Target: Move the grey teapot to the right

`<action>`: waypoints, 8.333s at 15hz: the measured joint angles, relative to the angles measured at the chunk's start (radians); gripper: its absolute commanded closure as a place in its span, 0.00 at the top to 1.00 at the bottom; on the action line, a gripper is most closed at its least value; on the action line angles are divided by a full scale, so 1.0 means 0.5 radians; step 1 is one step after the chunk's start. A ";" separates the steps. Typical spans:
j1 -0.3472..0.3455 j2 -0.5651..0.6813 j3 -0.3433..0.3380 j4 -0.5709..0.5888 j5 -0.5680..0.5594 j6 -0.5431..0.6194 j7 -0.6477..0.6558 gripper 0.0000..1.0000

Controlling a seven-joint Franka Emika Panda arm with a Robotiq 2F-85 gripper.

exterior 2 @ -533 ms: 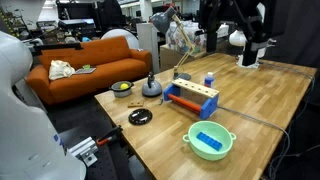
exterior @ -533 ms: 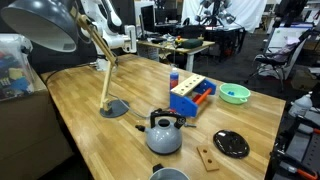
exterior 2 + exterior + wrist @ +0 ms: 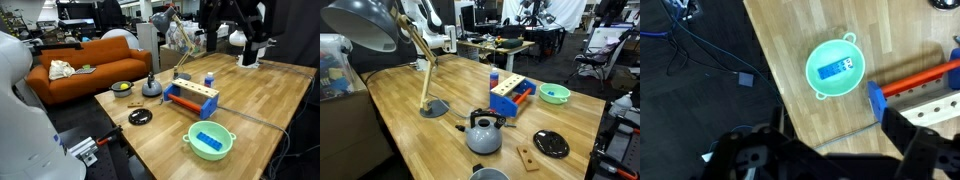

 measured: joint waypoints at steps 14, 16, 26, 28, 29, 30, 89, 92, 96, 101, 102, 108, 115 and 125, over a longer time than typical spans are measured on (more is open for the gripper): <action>0.000 0.000 0.000 0.000 0.001 0.000 0.000 1.00; 0.011 0.003 0.030 0.007 0.026 0.000 0.007 1.00; 0.401 0.340 0.499 0.307 0.186 0.357 0.142 1.00; 0.402 0.369 0.506 0.315 0.186 0.363 0.142 1.00; 0.400 0.362 0.505 0.314 0.186 0.362 0.142 1.00; 0.400 0.355 0.505 0.314 0.186 0.361 0.142 1.00; 0.987 1.238 1.144 0.603 0.014 0.629 -0.548 1.00; 0.986 1.349 1.164 0.666 0.016 0.630 -0.565 1.00; 0.985 1.459 1.208 0.734 0.020 0.629 -0.603 1.00; 0.985 1.472 1.213 0.738 0.018 0.629 -0.601 1.00; 0.985 1.472 1.213 0.738 0.018 0.629 -0.601 1.00; 0.984 1.496 1.212 0.734 -0.002 0.668 -0.514 1.00; 0.978 1.701 1.200 0.748 -0.005 0.751 -0.474 1.00; 0.959 1.944 1.196 0.913 -0.006 0.751 -0.474 0.71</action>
